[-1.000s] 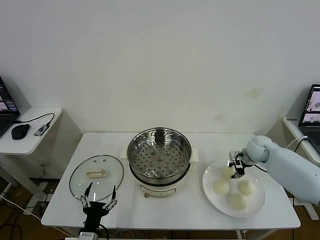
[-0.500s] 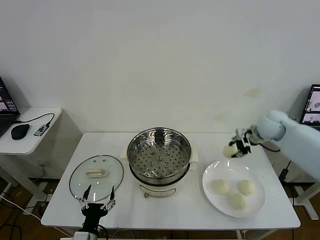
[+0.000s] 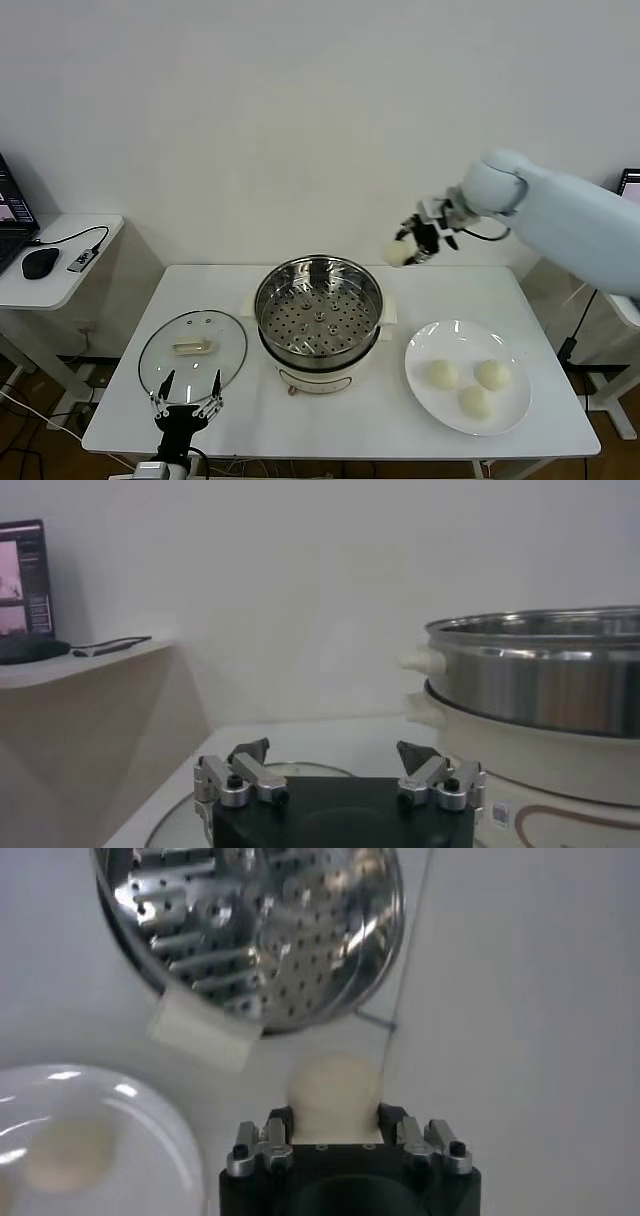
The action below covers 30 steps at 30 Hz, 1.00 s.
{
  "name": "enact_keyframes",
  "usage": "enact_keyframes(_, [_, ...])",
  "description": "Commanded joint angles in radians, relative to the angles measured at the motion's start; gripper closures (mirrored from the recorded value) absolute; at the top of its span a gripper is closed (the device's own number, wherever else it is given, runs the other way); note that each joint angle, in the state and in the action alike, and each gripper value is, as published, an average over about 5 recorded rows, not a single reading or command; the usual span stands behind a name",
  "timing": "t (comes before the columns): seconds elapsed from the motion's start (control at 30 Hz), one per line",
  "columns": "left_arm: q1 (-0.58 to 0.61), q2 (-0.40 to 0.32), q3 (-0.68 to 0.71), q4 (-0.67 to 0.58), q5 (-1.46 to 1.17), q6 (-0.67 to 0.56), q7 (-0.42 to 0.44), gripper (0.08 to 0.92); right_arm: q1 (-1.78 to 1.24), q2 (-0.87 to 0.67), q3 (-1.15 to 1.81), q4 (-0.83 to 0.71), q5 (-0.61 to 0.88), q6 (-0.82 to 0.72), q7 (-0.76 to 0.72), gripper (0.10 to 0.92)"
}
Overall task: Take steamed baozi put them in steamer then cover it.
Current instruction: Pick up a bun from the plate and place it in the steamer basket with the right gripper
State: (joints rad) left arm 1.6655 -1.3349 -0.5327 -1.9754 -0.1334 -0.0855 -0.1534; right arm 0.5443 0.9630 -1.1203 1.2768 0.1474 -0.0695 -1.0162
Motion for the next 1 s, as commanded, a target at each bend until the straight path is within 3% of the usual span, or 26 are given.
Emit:
enact_keyframes(0.03, [-0.001,0.003,-0.009,-0.005,-0.017,0.001,0.001,0.177,0.052,0.29,-0.099,-0.151,-0.059,0.213,0.001,0.491])
enact_keyframes(0.57, [-0.009,0.006,-0.013,-0.002,-0.01,0.002,0.001,0.177,-0.049,0.388,-0.172,-0.256,-0.399,0.511,0.044,0.49])
enact_keyframes(1.0, [-0.013,-0.002,-0.013,-0.001,-0.001,0.001,0.002,0.177,-0.116,0.438,-0.149,-0.352,-0.496,0.605,0.111,0.479])
